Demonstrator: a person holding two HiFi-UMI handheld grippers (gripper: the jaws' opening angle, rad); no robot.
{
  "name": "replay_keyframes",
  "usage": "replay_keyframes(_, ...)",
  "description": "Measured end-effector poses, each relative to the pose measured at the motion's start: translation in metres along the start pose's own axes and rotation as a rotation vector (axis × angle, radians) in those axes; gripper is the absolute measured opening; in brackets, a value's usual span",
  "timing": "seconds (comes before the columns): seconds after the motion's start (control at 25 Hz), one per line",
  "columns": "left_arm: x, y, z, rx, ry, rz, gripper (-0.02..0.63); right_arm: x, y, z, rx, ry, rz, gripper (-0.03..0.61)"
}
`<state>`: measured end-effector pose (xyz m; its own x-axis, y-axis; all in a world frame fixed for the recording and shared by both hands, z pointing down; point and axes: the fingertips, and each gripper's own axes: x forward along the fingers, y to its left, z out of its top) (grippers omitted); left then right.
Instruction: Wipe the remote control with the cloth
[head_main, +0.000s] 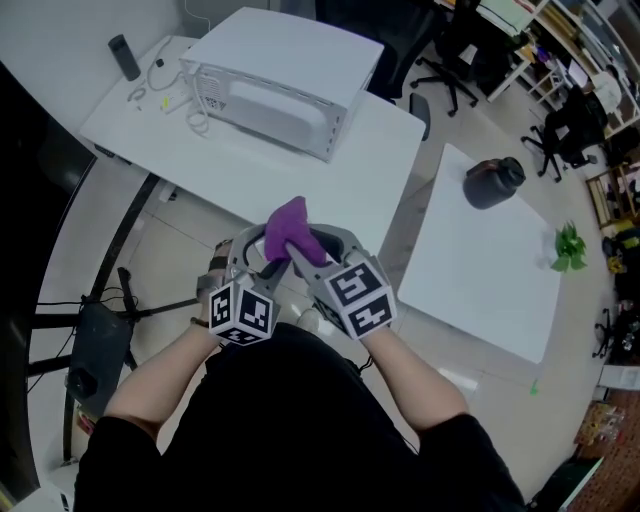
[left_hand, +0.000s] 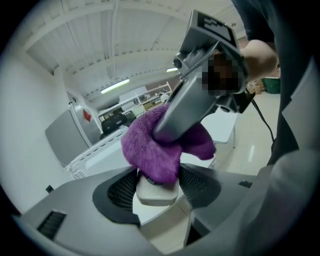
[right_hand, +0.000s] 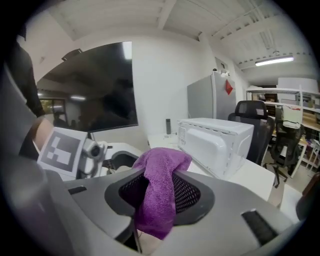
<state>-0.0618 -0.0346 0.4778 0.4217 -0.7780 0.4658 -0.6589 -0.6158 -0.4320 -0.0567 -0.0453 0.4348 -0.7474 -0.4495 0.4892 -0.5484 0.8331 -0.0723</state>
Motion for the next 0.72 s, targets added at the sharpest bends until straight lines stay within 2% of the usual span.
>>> replay_keyframes(0.08, -0.003, 0.001, 0.002, 0.013, -0.012, 0.001, 0.241, 0.007, 0.024, 0.000, -0.021, 0.014, 0.045, 0.146)
replay_keyframes(0.2, -0.009, -0.002, 0.007, 0.030, -0.032, -0.004, 0.241, 0.010, 0.030, -0.005, -0.029, 0.032, 0.047, 0.146)
replay_keyframes(0.56, -0.020, -0.005, 0.007, 0.003, -0.065, -0.030, 0.241, -0.009, -0.030, 0.002, 0.021, -0.001, -0.106, 0.144)
replay_keyframes(0.6, -0.019, -0.005, 0.003, -0.045, -0.066, -0.048, 0.241, -0.013, -0.033, 0.007, 0.023, -0.018, -0.117, 0.144)
replay_keyframes(0.64, -0.017, -0.002, 0.001, -0.135, -0.073, -0.070, 0.241, -0.019, -0.036, 0.013, 0.023, -0.042, -0.130, 0.144)
replay_keyframes(0.68, -0.016, 0.003, 0.001, -0.264, -0.089, -0.098, 0.241, -0.026, -0.039, 0.020, 0.026, -0.075, -0.144, 0.144)
replay_keyframes(0.72, -0.014, 0.012, 0.001, -0.431, -0.120, -0.133, 0.241, -0.033, -0.042, 0.025, 0.040, -0.117, -0.159, 0.144)
